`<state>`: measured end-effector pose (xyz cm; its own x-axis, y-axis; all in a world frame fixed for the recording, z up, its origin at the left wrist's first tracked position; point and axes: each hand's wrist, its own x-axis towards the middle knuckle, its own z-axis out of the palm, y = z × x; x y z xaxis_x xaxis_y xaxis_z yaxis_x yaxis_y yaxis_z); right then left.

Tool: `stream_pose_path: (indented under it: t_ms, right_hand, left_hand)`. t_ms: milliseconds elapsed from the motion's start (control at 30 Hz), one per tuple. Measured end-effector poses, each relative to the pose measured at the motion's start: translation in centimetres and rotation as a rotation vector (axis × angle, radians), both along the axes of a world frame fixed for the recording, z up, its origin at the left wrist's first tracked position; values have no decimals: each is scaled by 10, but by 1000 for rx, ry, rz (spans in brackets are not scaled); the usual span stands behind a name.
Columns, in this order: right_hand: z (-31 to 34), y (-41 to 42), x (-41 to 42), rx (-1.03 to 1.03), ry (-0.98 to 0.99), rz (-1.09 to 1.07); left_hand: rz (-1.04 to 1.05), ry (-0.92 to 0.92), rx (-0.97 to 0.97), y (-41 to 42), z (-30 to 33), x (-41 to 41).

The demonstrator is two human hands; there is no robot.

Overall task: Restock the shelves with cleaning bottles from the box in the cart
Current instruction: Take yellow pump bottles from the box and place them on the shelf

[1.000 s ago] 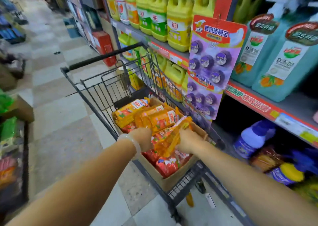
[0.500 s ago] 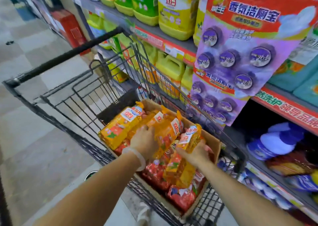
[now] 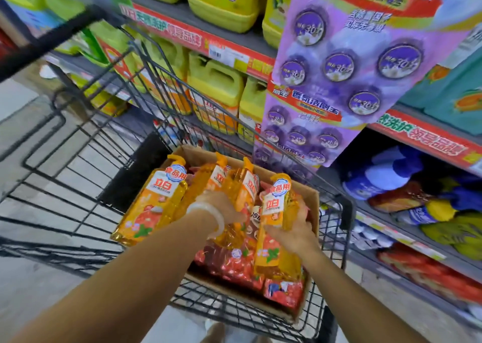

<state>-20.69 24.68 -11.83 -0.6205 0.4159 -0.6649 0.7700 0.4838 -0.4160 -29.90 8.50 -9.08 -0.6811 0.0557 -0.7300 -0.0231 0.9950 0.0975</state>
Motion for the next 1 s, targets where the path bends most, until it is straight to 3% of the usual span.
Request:
stream_pose_path:
  t_ms: [233,367,467,567,667,733,1000]
  right_hand:
    - [0,7,2,-204,127,-257]
    - [21,5,3,-290,200,-297]
    - [51,2,-11,-387,287,-264]
    - [79,-14,-39,-466,381,-241]
    - [86,-52,-71,-556,413,-252]
    - [78,-82,-87,-595,396,-268]
    - [38,-173,-105,-652,306,-268]
  left_hand:
    - [-17,39,4,-2,-3,3]
    - [-16,55,26,-7,5,8]
    - [102,40,173,-14,14,-2]
    - [557,-5,521,-29,34,-18]
    - [838,-293,935,-49,65,-25]
    - [815,-345,971,-67,78,-23]
    - [772,-228,963,-150,49,-14]
